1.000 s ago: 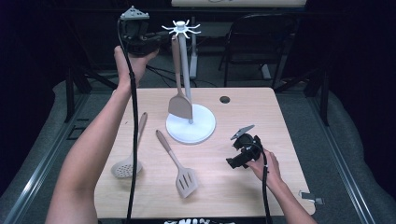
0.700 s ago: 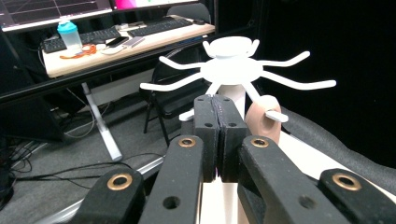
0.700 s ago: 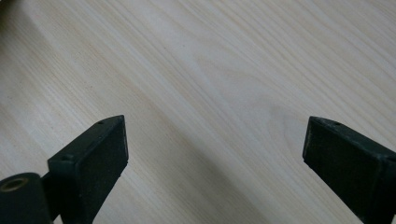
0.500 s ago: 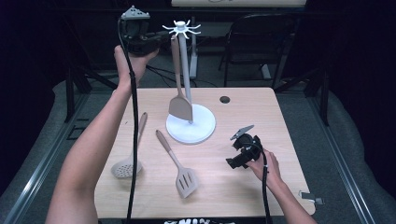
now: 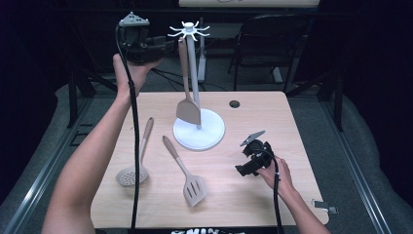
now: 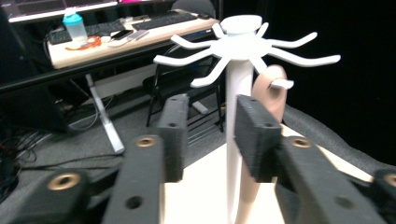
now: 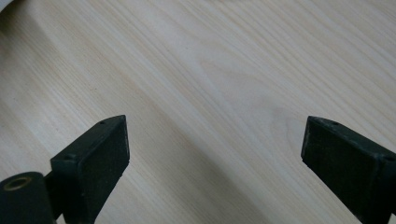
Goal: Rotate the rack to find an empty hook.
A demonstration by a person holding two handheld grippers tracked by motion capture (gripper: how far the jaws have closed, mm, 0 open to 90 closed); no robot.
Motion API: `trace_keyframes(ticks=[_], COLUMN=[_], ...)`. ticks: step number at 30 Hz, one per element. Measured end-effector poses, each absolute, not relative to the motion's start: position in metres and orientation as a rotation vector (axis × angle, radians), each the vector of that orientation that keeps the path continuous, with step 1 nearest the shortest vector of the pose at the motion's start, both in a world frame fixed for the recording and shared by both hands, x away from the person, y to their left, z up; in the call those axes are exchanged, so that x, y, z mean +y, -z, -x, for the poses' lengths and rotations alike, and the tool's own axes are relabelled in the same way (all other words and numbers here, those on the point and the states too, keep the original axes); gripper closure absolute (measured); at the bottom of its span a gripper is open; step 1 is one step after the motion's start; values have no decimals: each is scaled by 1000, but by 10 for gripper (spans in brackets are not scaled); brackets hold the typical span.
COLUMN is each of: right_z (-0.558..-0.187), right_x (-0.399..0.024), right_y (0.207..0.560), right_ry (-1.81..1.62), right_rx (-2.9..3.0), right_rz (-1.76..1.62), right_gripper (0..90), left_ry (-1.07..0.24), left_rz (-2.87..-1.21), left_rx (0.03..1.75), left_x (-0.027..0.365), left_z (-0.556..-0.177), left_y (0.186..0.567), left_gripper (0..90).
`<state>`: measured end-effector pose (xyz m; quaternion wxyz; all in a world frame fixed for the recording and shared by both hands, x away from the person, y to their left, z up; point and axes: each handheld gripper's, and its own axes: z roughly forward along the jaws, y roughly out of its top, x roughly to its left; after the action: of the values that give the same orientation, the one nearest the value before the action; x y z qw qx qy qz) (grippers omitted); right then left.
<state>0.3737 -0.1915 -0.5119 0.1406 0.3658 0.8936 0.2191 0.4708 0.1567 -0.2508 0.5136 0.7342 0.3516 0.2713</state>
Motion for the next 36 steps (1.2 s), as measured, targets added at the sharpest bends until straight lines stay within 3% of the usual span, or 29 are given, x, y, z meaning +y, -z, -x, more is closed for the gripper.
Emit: trace_keyframes(ticks=[4, 16, 36], right_z=[-373, -373, -372], right_x=[-190, -187, -181], right_y=[512, 514, 519], right_ry=[-644, -636, -628], right_rx=[2588, 2601, 2626], right_rz=[-1050, -1045, -1015], right_gripper=[76, 78, 100], left_ry=[-640, -590, -455], left_rz=[-1794, -1913, -2044], left_rx=[879, 949, 1088], left_x=[163, 182, 200], left_z=[-468, -456, -417], left_y=[264, 325, 456], left_gripper=[421, 176, 118])
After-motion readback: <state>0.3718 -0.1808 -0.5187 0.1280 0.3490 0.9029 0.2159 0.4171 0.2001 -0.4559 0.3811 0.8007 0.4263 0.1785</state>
